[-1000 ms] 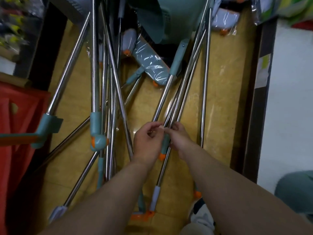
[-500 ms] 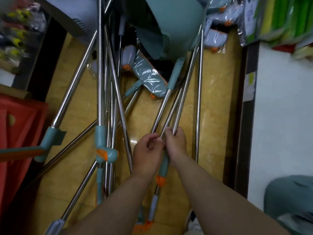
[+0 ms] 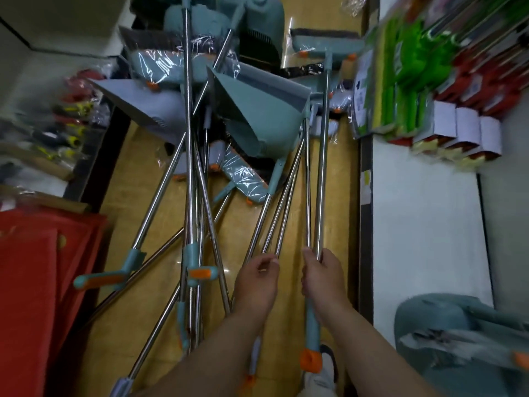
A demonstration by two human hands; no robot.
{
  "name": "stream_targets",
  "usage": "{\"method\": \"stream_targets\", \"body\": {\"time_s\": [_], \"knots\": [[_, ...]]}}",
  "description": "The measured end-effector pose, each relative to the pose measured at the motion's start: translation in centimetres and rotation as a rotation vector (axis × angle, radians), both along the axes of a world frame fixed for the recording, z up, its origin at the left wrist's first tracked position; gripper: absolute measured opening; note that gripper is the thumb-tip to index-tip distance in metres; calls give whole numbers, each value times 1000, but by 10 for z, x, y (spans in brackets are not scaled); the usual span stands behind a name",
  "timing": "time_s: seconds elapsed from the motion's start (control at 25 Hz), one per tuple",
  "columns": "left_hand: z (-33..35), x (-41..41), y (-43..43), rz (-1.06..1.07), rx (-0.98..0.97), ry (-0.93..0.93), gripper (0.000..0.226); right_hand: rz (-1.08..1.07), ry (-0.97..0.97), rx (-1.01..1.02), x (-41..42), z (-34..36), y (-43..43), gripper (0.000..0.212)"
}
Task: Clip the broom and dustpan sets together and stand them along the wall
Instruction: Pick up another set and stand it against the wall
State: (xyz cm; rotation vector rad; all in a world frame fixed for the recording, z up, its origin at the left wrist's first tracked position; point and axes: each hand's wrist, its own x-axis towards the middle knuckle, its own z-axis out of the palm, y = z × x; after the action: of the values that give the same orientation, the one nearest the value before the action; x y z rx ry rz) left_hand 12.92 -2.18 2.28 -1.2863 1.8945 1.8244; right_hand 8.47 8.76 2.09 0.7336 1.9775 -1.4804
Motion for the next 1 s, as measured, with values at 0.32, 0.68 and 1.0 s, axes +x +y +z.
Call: {"method": "stream_targets", "body": {"time_s": [0.32, 0.68, 1.0], "knots": [[-71, 16, -26, 13, -43, -147, 28, 31, 117, 72, 48, -9, 4, 25], [-170, -13, -32, -173, -89, -387, 54, 64, 198, 109, 48, -79, 0, 26], [-108, -55, 10, 13, -73, -53, 44, 87, 180, 123, 52, -54, -7, 22]]}}
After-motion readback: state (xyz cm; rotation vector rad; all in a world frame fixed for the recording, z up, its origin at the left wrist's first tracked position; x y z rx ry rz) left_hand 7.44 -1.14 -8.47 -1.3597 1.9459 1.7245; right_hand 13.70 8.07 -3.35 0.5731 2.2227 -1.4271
